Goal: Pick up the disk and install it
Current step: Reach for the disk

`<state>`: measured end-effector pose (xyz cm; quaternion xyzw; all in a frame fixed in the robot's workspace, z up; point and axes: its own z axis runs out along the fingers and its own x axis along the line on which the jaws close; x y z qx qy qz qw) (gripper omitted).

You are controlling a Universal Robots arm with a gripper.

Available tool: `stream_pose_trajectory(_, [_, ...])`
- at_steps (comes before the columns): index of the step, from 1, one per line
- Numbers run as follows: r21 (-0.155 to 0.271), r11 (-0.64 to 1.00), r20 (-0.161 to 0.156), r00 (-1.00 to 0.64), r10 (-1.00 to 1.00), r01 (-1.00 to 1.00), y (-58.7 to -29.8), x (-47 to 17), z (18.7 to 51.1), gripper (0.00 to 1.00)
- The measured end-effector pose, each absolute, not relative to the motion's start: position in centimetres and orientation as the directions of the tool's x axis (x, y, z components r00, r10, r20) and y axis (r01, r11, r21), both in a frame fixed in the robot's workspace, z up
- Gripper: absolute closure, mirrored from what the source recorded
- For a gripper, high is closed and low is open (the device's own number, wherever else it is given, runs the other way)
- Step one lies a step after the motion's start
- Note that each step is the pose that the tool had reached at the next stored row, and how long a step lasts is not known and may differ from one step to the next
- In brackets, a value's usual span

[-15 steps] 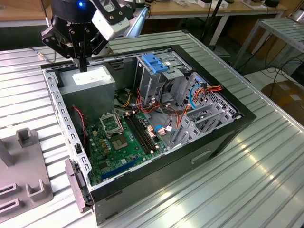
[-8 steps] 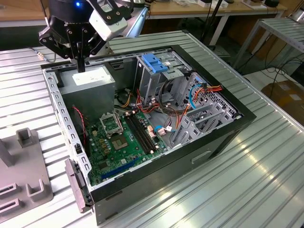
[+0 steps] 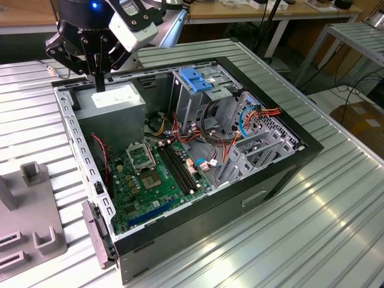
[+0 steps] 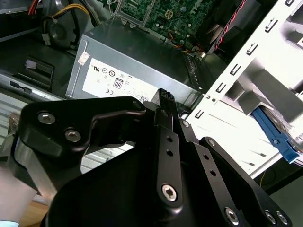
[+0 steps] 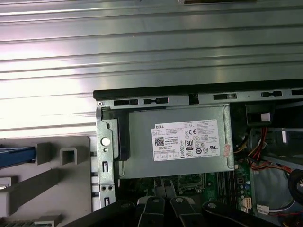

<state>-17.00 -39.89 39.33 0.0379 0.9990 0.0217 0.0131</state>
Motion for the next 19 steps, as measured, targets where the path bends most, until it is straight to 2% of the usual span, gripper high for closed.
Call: stream_pose_trajectory(19, [0.044,0.996,-0.024,-0.997,0.076,0.075,-39.89,-17.85,39.33,0.9])
